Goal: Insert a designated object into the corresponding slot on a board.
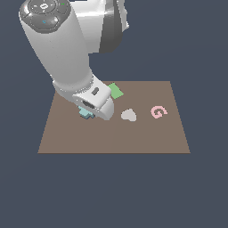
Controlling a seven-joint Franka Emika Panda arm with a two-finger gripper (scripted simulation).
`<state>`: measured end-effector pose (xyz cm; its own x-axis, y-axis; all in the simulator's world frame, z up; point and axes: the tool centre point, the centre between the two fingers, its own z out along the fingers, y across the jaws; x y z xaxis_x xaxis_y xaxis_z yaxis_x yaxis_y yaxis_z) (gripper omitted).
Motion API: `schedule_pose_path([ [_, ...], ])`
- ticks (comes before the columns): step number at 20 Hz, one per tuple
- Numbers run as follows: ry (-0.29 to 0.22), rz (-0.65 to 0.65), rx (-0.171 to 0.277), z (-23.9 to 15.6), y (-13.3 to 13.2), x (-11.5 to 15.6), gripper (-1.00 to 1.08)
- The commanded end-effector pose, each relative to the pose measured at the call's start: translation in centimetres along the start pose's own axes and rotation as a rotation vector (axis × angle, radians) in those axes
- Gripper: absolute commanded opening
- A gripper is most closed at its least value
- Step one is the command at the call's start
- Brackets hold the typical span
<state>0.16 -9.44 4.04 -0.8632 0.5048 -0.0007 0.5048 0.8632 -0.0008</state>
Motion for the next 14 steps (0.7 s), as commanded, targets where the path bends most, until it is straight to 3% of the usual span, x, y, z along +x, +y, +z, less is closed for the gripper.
schedule_pose_path([
  [1, -0.001, -0.017, 0.000, 0.0, -0.1, 0.0, -1.00],
  [12, 0.000, -0.023, 0.000, 1.0, -0.1, 0.0, -1.00],
  [13, 0.000, -0.023, 0.000, 1.0, -0.1, 0.0, 1.00],
  [14, 0.000, -0.023, 0.000, 1.0, -0.1, 0.0, 1.00],
])
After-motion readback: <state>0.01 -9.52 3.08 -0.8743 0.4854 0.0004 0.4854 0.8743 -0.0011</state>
